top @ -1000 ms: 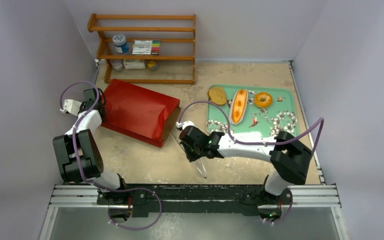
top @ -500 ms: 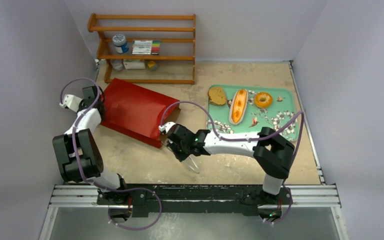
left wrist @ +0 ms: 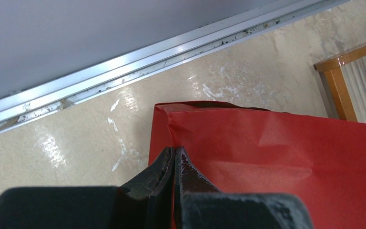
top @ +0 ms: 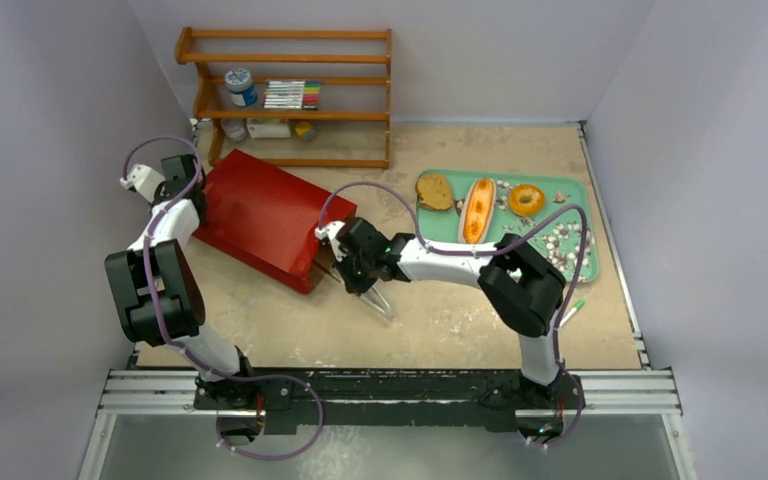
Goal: Take the fake bread out of the paper bag
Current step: Place the clamp on the paper bag.
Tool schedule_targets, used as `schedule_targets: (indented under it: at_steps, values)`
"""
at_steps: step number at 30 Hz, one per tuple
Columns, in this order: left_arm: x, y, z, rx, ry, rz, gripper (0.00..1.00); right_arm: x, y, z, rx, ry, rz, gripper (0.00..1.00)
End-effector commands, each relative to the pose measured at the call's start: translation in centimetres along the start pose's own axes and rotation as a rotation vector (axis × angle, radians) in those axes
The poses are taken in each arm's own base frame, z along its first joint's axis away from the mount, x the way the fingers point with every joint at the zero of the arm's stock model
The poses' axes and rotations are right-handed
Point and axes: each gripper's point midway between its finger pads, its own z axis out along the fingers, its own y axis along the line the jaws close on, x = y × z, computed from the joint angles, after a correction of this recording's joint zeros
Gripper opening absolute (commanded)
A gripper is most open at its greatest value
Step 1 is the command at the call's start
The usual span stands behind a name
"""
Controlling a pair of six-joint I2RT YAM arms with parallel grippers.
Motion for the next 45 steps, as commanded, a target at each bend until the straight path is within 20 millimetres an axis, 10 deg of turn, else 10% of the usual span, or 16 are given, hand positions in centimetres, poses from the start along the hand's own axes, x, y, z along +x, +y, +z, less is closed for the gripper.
schedule_targets:
  at_steps: [1, 20, 34, 45]
  values:
    - [-2.0, -1.3, 0.3, 0.027, -0.031, 0.041, 0.00, -5.0, -0.2, -0.1, -0.066, -0.107, -0.077, 0.00]
    - [-1.2, -1.9, 1.2, 0.046, -0.011, 0.046, 0.00, -10.4, -1.5, 4.1, -0.069, -0.113, -0.009, 0.00]
    - [-0.8, -2.3, 1.3, 0.063, 0.003, 0.015, 0.00, -6.7, -1.4, 2.6, -0.078, -0.066, 0.132, 0.00]
    - [-0.6, -1.9, 1.2, 0.060, 0.003, 0.020, 0.00, -9.0, -3.5, 3.9, -0.054, -0.080, 0.171, 0.00]
